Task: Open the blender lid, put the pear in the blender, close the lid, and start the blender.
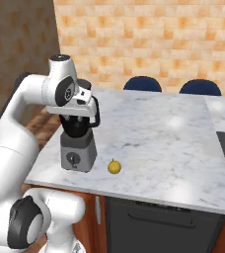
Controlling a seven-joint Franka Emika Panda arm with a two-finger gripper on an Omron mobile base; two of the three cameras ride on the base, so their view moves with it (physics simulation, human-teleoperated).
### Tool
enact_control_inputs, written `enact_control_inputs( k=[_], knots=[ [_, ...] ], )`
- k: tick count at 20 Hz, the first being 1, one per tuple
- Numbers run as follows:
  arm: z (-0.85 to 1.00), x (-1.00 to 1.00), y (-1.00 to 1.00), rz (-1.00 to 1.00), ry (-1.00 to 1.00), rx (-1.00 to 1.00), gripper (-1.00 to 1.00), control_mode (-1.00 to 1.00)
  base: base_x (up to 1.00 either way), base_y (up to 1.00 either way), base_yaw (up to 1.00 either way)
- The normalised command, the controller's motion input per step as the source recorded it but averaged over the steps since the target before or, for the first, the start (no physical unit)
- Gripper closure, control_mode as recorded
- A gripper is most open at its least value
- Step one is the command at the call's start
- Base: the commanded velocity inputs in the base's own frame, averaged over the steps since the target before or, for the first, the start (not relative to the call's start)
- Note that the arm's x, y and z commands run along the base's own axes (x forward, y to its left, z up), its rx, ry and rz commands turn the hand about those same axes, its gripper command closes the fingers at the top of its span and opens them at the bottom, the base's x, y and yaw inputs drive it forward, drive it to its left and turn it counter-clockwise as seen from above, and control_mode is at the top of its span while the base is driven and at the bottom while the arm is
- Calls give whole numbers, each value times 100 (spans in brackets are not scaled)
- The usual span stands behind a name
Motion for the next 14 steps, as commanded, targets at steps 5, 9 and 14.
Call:
enact_control_inputs(
  k=[5,9,14],
  knots=[
    [0,0,0,0,0,0,-100,100,0,-22,0],
    [0,0,0,0,0,0,-100,100,11,-71,-4],
    [0,0,0,0,0,0,-100,100,24,-64,-1]
  ],
)
